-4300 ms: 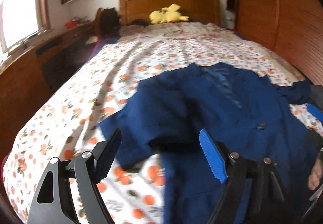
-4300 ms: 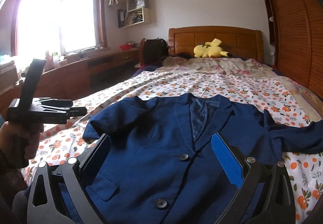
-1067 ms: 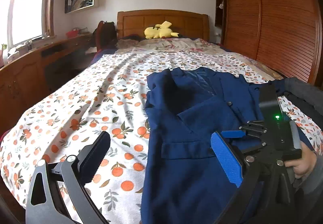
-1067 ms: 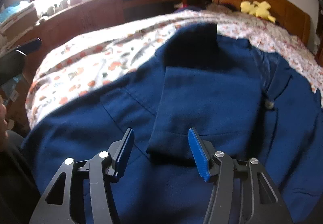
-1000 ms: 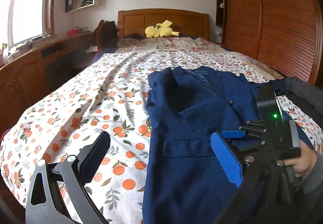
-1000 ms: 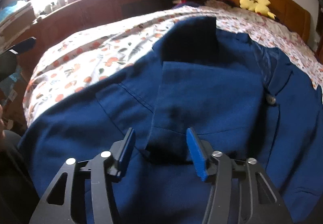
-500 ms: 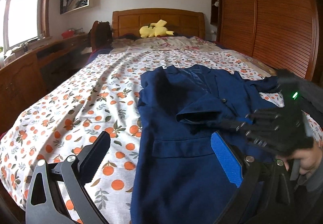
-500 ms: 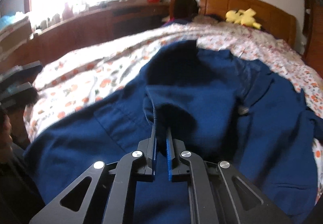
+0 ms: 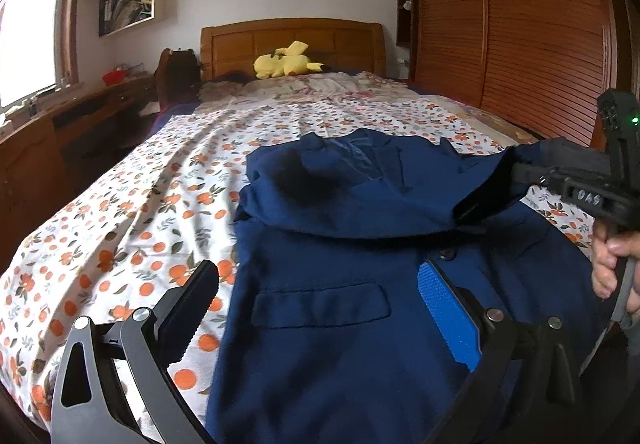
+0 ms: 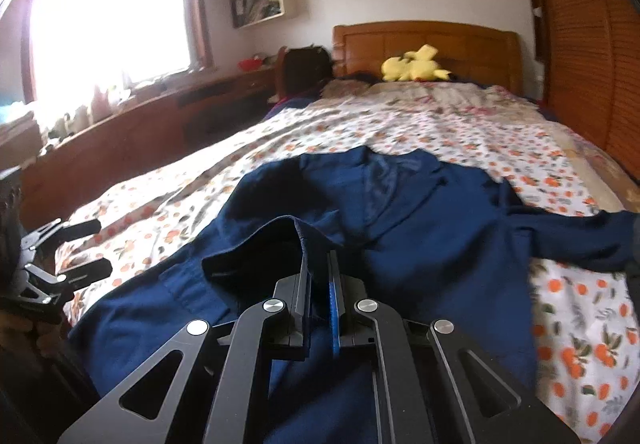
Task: Fold large clothes
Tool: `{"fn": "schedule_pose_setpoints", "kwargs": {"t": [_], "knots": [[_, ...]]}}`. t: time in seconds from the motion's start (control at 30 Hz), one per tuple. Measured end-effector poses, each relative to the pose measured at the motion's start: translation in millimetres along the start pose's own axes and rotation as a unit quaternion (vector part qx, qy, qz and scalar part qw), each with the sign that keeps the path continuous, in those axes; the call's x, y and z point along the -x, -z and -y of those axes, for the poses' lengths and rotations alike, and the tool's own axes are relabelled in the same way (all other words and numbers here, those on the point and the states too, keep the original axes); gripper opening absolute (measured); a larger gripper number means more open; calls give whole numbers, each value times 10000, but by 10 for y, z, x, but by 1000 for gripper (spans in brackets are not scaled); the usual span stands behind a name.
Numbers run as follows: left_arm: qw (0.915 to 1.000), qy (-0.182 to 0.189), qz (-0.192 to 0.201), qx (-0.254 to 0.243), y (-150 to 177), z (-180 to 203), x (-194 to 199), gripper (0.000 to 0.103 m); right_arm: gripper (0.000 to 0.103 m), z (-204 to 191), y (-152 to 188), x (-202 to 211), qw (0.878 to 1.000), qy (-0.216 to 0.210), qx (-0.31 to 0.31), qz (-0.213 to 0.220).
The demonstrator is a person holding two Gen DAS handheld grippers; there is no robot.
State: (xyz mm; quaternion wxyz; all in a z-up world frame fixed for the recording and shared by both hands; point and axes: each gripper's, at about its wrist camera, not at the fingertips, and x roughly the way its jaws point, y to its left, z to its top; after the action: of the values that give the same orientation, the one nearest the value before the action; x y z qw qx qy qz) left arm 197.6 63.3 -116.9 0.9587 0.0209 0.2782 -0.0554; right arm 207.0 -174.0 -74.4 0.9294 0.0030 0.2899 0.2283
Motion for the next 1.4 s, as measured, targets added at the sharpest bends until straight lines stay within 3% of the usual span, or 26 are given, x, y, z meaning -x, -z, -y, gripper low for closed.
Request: {"fn": "schedule_pose_setpoints", "kwargs": {"t": [0.2,0.53,0.73,1.0,1.4], "knots": [[9999,114,-12,-84,-29,164,-61,100,6,293,101,238,9997,235,-107,-23],[9996,191,-36,-185,-56,368,-174,100,8,318,456,-13,9967,191,200,-765],[9995,226,-47,-227,-67,432,-220,100,34,223,448,88,9970,77,341,-684],[9994,225,-42,-251,-65,459,-241,100,41,11,448,72,9962,-166,551,-650],[9994,228,-38,-246,-64,459,-241,100,64,-306,604,-281,9916,-333,814,-948]]}}
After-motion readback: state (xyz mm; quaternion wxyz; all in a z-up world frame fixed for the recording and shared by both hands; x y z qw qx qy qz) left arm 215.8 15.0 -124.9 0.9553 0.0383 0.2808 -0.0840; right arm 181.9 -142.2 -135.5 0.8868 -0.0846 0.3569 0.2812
